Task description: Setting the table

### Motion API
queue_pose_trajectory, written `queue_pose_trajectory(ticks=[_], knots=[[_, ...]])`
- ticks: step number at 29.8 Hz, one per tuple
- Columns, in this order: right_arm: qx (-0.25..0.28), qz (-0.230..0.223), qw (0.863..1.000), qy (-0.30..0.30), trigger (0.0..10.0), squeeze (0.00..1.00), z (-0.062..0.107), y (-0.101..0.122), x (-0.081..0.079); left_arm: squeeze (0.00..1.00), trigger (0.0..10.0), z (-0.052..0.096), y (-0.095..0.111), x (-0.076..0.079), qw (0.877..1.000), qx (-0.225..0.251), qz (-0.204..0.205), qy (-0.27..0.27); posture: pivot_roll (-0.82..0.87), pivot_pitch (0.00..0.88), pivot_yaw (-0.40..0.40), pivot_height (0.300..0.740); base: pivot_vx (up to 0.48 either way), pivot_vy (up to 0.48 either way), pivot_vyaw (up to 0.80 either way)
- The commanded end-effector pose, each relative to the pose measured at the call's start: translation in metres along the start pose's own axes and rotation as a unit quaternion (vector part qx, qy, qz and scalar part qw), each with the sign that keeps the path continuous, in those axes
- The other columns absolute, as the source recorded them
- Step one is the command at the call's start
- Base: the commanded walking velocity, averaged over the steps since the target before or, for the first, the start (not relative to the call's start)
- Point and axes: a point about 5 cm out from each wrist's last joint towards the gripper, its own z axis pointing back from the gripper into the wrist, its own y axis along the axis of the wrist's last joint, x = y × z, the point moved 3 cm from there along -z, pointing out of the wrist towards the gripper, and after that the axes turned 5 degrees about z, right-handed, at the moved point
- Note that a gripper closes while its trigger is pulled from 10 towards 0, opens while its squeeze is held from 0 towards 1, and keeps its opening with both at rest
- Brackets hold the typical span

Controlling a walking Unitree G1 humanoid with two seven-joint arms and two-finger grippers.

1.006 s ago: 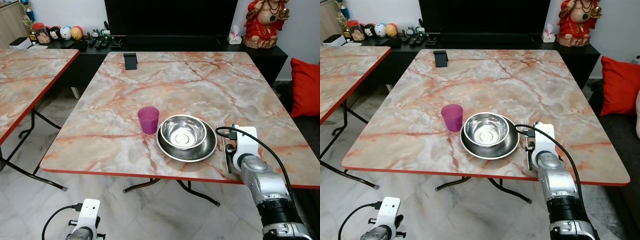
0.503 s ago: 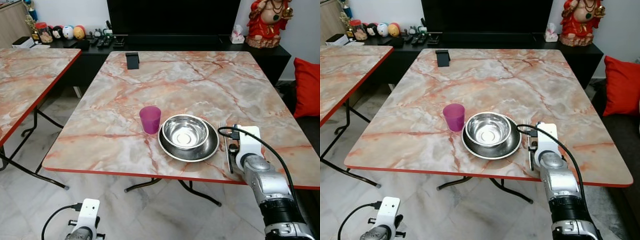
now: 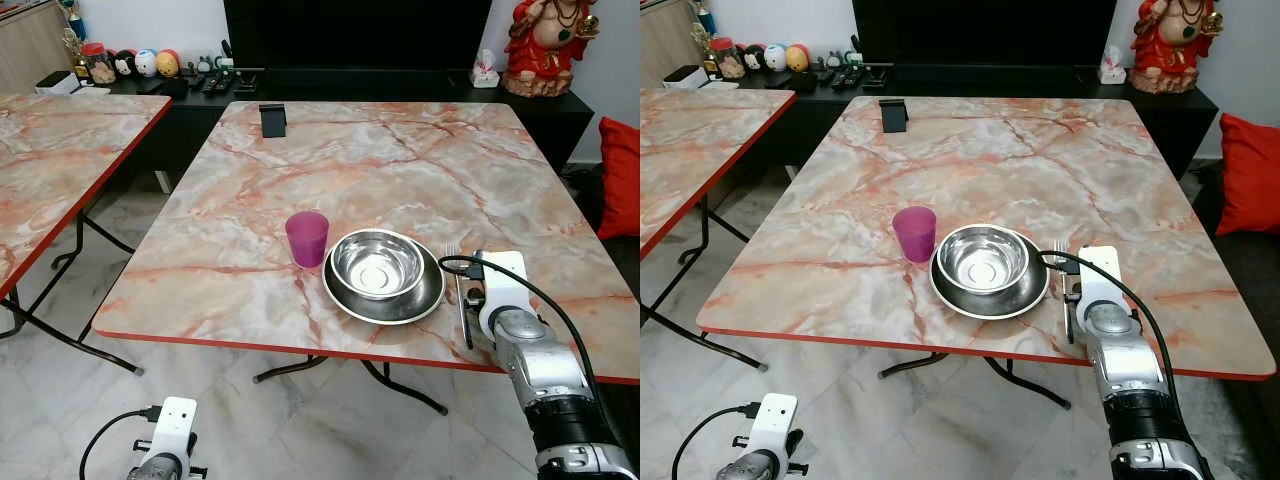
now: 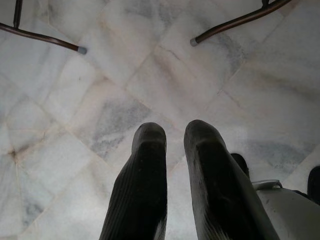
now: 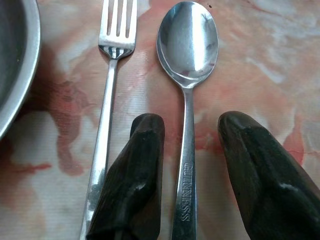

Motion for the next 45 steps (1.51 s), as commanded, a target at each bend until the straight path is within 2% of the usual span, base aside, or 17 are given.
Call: queue_pose_trajectory(ticks=[1, 18, 23, 34, 41, 42, 44, 45], knots=[[-0.010, 0.011, 1.000, -0.017, 10.0, 0.00, 0.000, -0.005, 0.008, 0.00, 10.0, 0.001, -0.006, -0.002, 1.000, -0.013, -0.014, -0.002, 0.00, 0.000, 0.040, 0.740, 0.000, 0.000, 0.00], [-0.013, 0.015, 0.999, -0.025, 10.0, 0.00, 0.001, -0.006, 0.012, 0.00, 10.0, 0.001, -0.007, -0.002, 1.000, -0.015, -0.013, -0.001, 0.00, 0.000, 0.040, 0.740, 0.000, 0.000, 0.00], [0.016, 0.006, 1.000, -0.026, 10.0, 0.00, 0.002, 0.003, 0.009, 0.00, 10.0, 0.001, -0.007, -0.003, 1.000, -0.016, -0.015, -0.001, 0.00, 0.000, 0.039, 0.740, 0.000, 0.000, 0.00], [0.020, -0.011, 0.999, -0.026, 10.0, 0.00, 0.002, 0.006, 0.007, 0.00, 10.0, 0.001, -0.006, -0.001, 1.000, -0.013, -0.022, -0.005, 0.00, 0.000, 0.041, 0.740, 0.000, 0.000, 0.00], [0.080, -0.053, 0.994, -0.050, 10.0, 0.00, 0.008, 0.022, 0.012, 0.00, 10.0, 0.001, -0.007, 0.001, 1.000, -0.013, -0.024, -0.007, 0.00, 0.000, 0.043, 0.740, 0.000, 0.000, 0.00], [0.116, -0.074, 0.989, -0.052, 10.0, 0.00, 0.012, 0.030, 0.014, 0.00, 10.0, 0.001, -0.007, 0.001, 1.000, -0.013, -0.024, -0.007, 0.00, 0.000, 0.043, 0.740, 0.000, 0.000, 0.00], [0.165, -0.080, 0.981, -0.066, 10.0, 0.00, 0.019, 0.041, 0.018, 0.00, 10.0, 0.001, -0.007, 0.001, 1.000, -0.012, -0.026, -0.007, 0.00, 0.000, 0.044, 0.740, 0.000, 0.000, 0.00], [0.195, -0.098, 0.973, -0.070, 10.0, 0.00, 0.024, 0.048, 0.020, 0.00, 10.0, 0.001, -0.006, 0.000, 1.000, -0.012, -0.025, -0.007, 0.00, 0.000, 0.046, 0.740, 0.000, 0.000, 0.00]])
